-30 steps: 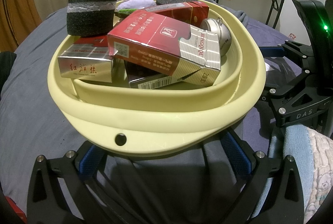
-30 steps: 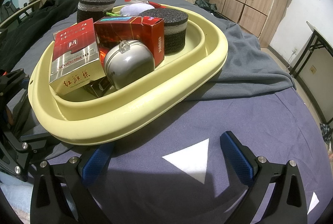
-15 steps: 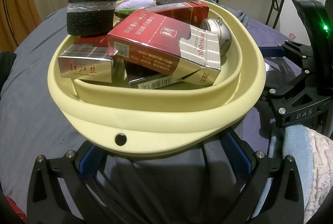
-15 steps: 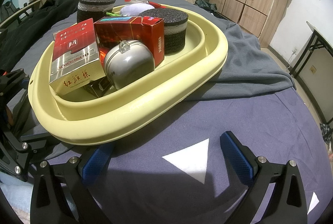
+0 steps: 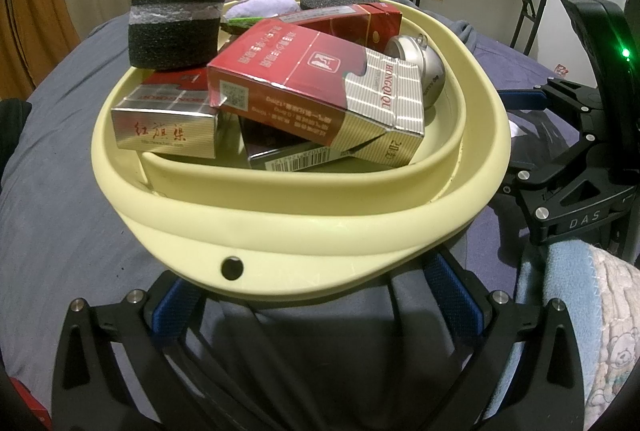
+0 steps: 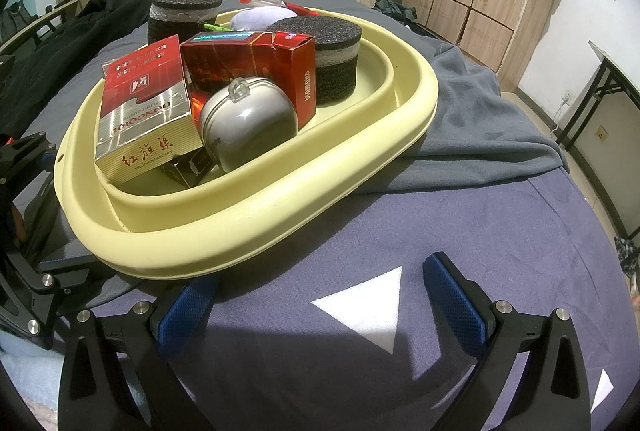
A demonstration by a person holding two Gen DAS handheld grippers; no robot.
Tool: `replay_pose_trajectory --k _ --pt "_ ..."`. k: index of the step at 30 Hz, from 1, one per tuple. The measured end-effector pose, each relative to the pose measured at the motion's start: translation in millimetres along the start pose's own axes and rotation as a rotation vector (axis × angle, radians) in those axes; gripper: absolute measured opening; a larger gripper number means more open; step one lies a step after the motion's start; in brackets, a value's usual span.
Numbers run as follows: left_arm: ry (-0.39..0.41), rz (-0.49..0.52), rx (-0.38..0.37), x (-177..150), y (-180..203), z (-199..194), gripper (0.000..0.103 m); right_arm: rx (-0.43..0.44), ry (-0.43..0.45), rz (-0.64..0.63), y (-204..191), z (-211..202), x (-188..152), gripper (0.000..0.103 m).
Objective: Organize rigid objects
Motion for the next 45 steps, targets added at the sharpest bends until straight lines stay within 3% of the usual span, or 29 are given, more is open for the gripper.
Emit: replay_pose_trajectory --k 45 --pt "-0.001 0.001 0.001 0.5 0.8 0.5 0.103 0.001 0.001 0.0 1.8 1.4 1.3 0.103"
Point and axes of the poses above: each gripper's, at about its wrist camera, not at the fingertips, and z roughly the way its jaws point, y to its right, x to its top, the point moved 7 cm from there along z, roughly the way its jaws point, and after that the axes turned 15 degrees about x, right-handed, at the moved point
